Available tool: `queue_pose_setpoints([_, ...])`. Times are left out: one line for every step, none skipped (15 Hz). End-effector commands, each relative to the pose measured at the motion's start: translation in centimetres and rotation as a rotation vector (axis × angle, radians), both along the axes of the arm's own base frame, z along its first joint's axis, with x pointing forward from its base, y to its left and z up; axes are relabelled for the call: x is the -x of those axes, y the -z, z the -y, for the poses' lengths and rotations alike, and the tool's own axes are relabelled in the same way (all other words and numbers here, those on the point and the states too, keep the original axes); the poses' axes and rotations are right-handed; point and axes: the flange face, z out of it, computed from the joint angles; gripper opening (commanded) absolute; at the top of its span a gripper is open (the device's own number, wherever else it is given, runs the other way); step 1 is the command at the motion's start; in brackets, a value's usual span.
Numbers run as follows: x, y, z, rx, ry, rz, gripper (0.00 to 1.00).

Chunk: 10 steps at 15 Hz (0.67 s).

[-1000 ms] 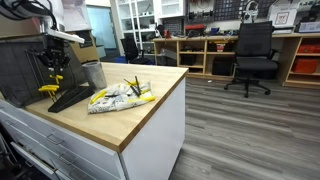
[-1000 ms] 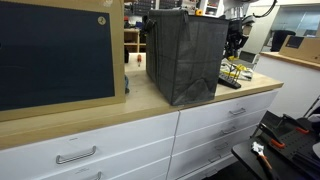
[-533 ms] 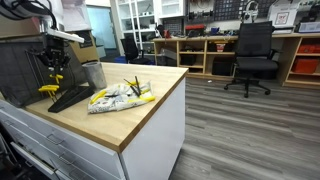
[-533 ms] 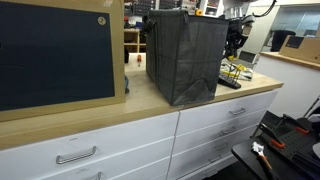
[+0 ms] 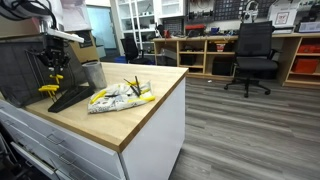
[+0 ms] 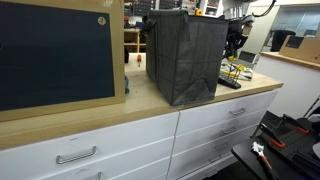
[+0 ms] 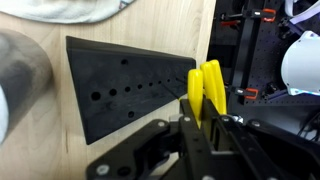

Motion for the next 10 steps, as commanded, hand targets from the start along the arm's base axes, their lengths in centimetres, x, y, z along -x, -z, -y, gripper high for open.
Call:
queue_pose_setpoints([-0.37,-0.03,-0.75,0.021,-0.009,0.000,0.04])
queue_pose_setpoints([-0.43,0.04,-0.90,0.016,-0.013,0.002,0.04])
queue_pose_setpoints([-0.48,0.13,-1.05,0.016,-0.016,0.002,0.04])
queue_pose_setpoints([-0.51,0.20,-1.17,0.015,-0.019,0.001,0.04])
queue_pose_setpoints([-0.53,0.17,-1.25,0.016,-0.021,0.002,0.04])
queue_pose_setpoints([-0.53,0.16,-1.28,0.017,-0.023,0.002,0.04])
queue_pose_setpoints([-0.53,0.08,-1.24,0.015,-0.023,0.004,0.04])
queue_pose_setpoints([-0.52,-0.01,-1.14,0.015,-0.022,0.005,0.04])
queue_pose_setpoints([-0.50,-0.07,-1.05,0.015,-0.020,0.005,0.04])
queue_pose_setpoints([-0.48,-0.10,-0.91,0.018,-0.019,0.004,0.04])
